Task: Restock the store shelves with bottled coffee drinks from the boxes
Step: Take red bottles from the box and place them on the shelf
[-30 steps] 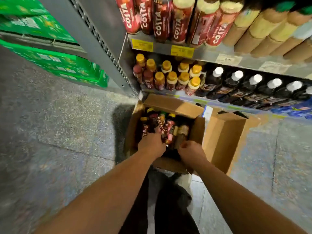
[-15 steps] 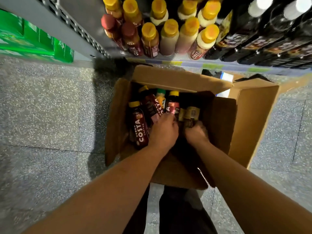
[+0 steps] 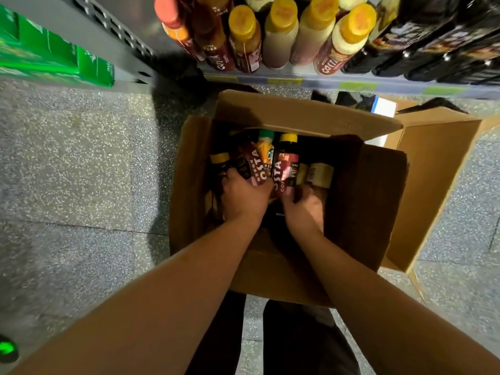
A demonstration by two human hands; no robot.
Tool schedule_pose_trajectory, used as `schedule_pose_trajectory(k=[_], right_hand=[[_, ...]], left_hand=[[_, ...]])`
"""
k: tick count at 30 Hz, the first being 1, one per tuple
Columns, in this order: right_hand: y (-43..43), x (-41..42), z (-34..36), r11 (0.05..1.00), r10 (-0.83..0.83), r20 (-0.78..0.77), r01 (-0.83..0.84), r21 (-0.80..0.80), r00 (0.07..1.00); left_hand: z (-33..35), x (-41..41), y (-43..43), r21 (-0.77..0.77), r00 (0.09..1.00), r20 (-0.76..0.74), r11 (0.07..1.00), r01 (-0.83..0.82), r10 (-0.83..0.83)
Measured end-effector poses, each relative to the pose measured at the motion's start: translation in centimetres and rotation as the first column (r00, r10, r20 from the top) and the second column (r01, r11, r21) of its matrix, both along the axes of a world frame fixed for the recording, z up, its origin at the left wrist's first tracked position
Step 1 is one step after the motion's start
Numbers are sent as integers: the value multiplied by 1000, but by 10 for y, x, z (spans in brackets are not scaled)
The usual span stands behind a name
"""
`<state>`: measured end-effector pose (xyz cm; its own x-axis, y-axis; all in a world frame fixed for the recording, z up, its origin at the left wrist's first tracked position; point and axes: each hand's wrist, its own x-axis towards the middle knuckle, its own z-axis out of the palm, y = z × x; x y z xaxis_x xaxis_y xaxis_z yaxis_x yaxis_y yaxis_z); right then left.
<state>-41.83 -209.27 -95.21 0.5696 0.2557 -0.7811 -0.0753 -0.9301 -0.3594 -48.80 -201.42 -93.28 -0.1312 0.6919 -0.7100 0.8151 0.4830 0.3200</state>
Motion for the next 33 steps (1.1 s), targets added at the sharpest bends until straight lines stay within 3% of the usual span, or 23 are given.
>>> schedule_pose_trajectory(k=[12,17,23,33], right_hand=[[29,4,-18,969,-69,-169,26,-244,983],[19,11,-9,971,-216,-283,175,-163,934],[0,12,26,927,-355,-424,373,-42,833],[2,23,128,855,-412,-533,516,56,739]], left_hand=[[3,-18,-5,-51,986,164,998,-21,29],[13,-23,3,-145,974,212,983,110,-78],[47,-32,1,-299,946,320,953,46,54],[129,-16,20,-331,878,469,941,71,99]])
